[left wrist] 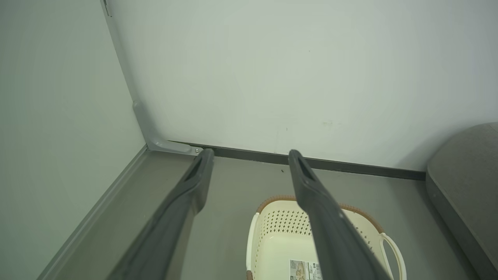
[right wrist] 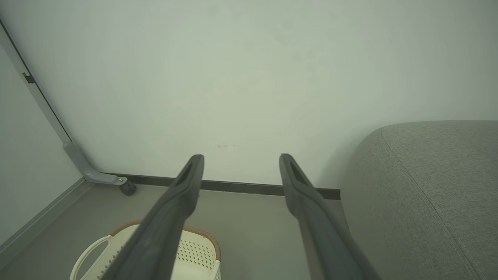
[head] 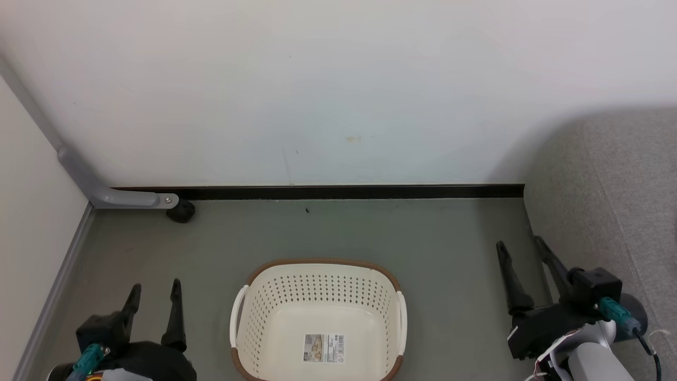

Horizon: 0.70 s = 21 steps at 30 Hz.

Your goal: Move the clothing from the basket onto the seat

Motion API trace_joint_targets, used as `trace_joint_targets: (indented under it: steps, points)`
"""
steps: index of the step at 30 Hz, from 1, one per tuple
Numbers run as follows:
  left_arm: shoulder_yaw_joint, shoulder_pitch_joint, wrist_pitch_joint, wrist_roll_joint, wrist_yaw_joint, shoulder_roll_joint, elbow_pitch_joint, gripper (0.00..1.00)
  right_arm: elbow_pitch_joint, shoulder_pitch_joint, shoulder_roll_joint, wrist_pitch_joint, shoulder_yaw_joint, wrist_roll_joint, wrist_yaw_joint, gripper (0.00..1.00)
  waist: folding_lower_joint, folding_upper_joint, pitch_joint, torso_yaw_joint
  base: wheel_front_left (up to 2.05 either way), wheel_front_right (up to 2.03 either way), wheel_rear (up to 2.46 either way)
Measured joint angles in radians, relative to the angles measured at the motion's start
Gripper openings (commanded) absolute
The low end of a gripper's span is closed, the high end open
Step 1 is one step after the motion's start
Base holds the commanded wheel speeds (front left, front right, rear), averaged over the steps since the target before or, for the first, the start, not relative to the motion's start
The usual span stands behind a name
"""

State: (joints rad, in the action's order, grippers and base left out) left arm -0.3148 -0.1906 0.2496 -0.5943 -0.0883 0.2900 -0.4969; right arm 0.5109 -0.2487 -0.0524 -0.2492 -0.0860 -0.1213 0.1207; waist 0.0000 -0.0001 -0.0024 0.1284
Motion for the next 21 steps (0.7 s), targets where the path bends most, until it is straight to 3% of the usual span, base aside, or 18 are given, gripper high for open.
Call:
trace_joint_targets:
  steps: [6,14,21]
  points:
    - [0.025,0.072,0.0,0.039,-0.002,-0.008,0.039,1.0,-0.041,0.029,0.001,0.0,-0.031,-0.023,-0.008,1.0,0.0,0.0,-0.004,-0.012,0.0,0.0,0.0]
    - [0.049,0.118,0.0,0.08,-0.008,-0.015,0.084,1.0,-0.068,0.06,0.001,0.0,-0.063,-0.059,-0.057,1.0,0.0001,0.0002,-0.007,-0.023,0.0,0.0,0.0]
    - [0.073,0.128,0.0,0.107,-0.008,-0.035,0.114,1.0,-0.085,0.06,0.001,0.0,-0.067,-0.064,-0.078,1.0,0.0001,0.0001,-0.009,-0.029,0.0,0.0,0.0]
